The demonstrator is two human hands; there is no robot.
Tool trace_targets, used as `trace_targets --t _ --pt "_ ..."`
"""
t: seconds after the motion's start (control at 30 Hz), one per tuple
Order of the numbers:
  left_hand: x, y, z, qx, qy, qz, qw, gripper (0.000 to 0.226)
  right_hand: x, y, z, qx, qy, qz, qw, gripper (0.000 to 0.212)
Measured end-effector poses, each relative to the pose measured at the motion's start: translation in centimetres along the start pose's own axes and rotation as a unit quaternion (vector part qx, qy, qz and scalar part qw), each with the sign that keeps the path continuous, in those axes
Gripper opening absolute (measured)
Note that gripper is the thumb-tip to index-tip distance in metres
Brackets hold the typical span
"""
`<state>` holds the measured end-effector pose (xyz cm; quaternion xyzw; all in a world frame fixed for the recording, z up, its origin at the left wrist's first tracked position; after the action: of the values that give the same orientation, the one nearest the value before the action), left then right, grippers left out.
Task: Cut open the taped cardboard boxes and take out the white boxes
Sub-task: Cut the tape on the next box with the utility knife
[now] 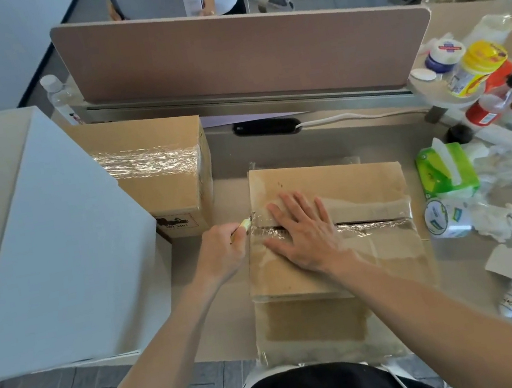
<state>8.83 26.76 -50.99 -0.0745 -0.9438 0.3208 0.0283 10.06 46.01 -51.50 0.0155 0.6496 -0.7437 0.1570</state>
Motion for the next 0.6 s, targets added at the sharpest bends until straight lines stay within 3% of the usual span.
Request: trace_targets --t 0.6 --pt "-2.4 -0.2 -0.5 0.036 -0.029 0.023 0.999 0.039 0.0 0.5 0.0 -0.014 -0.001 -0.012 1.0 0.081"
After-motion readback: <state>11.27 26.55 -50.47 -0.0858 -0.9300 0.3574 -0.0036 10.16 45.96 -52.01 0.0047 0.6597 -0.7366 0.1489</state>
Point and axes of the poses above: each hand's wrist, its own x-axis towards the middle knuckle, its own y-axis out of the palm, z = x × y, the point moved 2 cm from there along x, towards the middle knuckle, and after that the axes turned 6 degrees about -x, right-handed, at the moved point
